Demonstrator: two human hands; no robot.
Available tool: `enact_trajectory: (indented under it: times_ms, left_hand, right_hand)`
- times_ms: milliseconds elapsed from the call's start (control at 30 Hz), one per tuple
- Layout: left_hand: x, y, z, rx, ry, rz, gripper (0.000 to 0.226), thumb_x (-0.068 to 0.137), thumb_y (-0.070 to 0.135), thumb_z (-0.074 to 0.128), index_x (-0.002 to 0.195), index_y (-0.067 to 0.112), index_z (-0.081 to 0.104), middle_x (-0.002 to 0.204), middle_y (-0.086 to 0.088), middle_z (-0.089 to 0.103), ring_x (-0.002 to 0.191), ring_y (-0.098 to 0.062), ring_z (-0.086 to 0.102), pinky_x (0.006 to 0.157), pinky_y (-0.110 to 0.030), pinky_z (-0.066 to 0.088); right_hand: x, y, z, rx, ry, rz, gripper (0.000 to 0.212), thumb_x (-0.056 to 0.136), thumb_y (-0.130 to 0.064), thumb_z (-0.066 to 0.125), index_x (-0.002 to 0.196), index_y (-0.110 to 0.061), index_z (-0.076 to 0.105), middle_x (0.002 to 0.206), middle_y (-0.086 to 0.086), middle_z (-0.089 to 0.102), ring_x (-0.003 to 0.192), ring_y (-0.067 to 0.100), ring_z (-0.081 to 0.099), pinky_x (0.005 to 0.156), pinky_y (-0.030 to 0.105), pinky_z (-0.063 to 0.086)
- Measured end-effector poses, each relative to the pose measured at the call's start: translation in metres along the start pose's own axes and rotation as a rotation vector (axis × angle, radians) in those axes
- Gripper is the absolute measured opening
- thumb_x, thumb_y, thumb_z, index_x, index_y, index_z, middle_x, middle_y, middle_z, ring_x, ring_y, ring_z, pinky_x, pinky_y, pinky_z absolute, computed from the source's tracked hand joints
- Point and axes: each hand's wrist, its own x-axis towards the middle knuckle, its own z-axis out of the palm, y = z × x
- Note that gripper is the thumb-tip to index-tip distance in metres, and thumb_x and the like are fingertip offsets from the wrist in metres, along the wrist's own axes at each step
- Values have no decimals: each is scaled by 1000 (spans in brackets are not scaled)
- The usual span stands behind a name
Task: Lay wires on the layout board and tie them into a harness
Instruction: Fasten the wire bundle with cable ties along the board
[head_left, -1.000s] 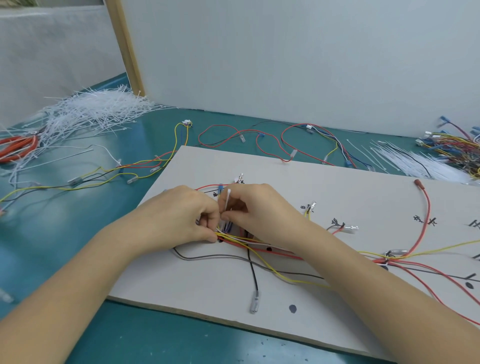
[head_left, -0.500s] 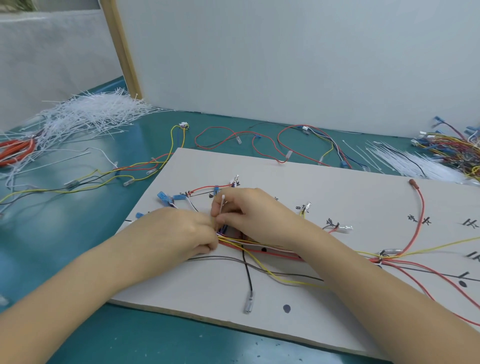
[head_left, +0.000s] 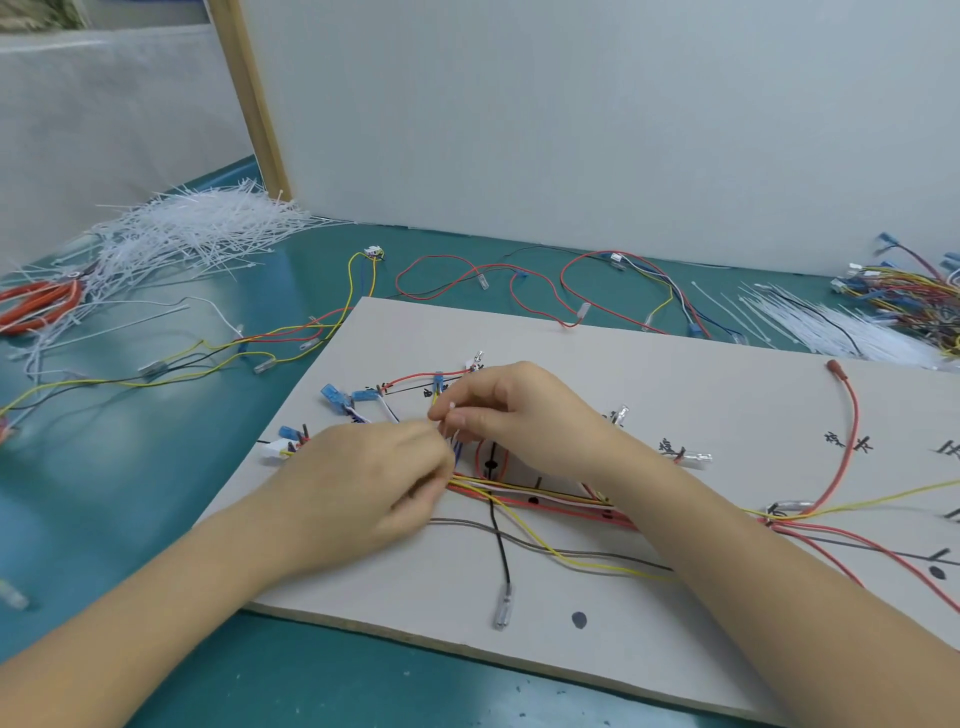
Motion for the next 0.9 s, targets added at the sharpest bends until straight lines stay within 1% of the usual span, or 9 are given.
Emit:
enact_trajectory:
  times_ms: [67, 133, 200, 333, 433, 600, 667, 800, 900]
  left_hand:
    - [0, 0, 1, -262, 61, -213, 19, 80, 34, 39, 75, 24, 55, 70, 7, 60, 60, -11, 50, 58, -32, 44]
    - [-1, -1, 4, -485, 102, -357, 11, 79, 32, 46, 74, 29, 54, 72, 10, 64, 62, -9, 53, 61, -25, 43]
    - [1, -1, 6, -635, 141, -429, 11, 82, 23, 52, 73, 27, 56, 74, 10, 68, 61, -8, 56, 62, -22, 45]
    - [3, -3, 9, -796, 207, -520, 21, 82, 2, 63, 77, 21, 56, 70, -5, 69, 59, -8, 56, 60, -18, 45]
    - [3, -3, 10, -842, 221, -550, 19, 80, 2, 66, 77, 19, 57, 69, -6, 70, 61, -11, 58, 62, -21, 47]
    - [3, -2, 8, -874, 250, -559, 25, 80, -4, 64, 72, 20, 61, 66, 1, 70, 57, -4, 60, 59, -16, 48]
    - [3, -2, 8, -876, 235, -557, 28, 81, -3, 65, 70, 23, 63, 66, 0, 70, 58, -5, 61, 60, -17, 48]
    - [5, 0, 7, -897, 208, -534, 17, 71, 18, 64, 70, 35, 65, 68, 1, 71, 60, -5, 61, 61, -16, 48]
    - [6, -1, 8, -899, 214, -549, 15, 67, 22, 61, 70, 36, 65, 67, 2, 71, 59, -3, 61, 60, -14, 49]
  right_hand:
    - [-1, -2, 1, -130, -20, -32, 13, 89, -7, 59, 91, -15, 70, 73, -12, 64, 65, -10, 54, 72, 12, 45]
    - [-2, -3, 1, -209, -24, -51, 11, 88, -11, 62, 90, -17, 71, 72, -15, 62, 65, -11, 53, 68, 10, 40]
    - [-2, -4, 0, -203, -25, -48, 11, 88, -12, 63, 90, -17, 72, 73, -13, 64, 66, -9, 53, 70, 13, 41]
    - [-2, -3, -1, -144, -14, -24, 9, 84, -12, 67, 90, -16, 73, 78, -9, 68, 72, -3, 55, 79, 25, 46]
    - [-2, -2, -1, -87, -5, -13, 8, 82, -11, 70, 86, -17, 73, 74, -13, 66, 68, -6, 56, 78, 22, 46]
    - [-2, -2, -1, -150, -24, -33, 9, 83, -11, 68, 89, -14, 75, 83, -2, 73, 76, 5, 61, 79, 28, 48]
    - [-2, -2, -1, -156, -28, -43, 10, 83, -11, 68, 91, -13, 75, 86, 1, 73, 77, 5, 60, 80, 28, 48]
    - [-1, -1, -2, -145, -24, -51, 11, 84, -11, 67, 92, -13, 75, 86, 3, 73, 75, 0, 58, 80, 27, 48]
    - [-1, 0, -2, -131, -30, -56, 11, 84, -11, 67, 92, -13, 74, 85, 2, 73, 74, -2, 58, 79, 24, 47]
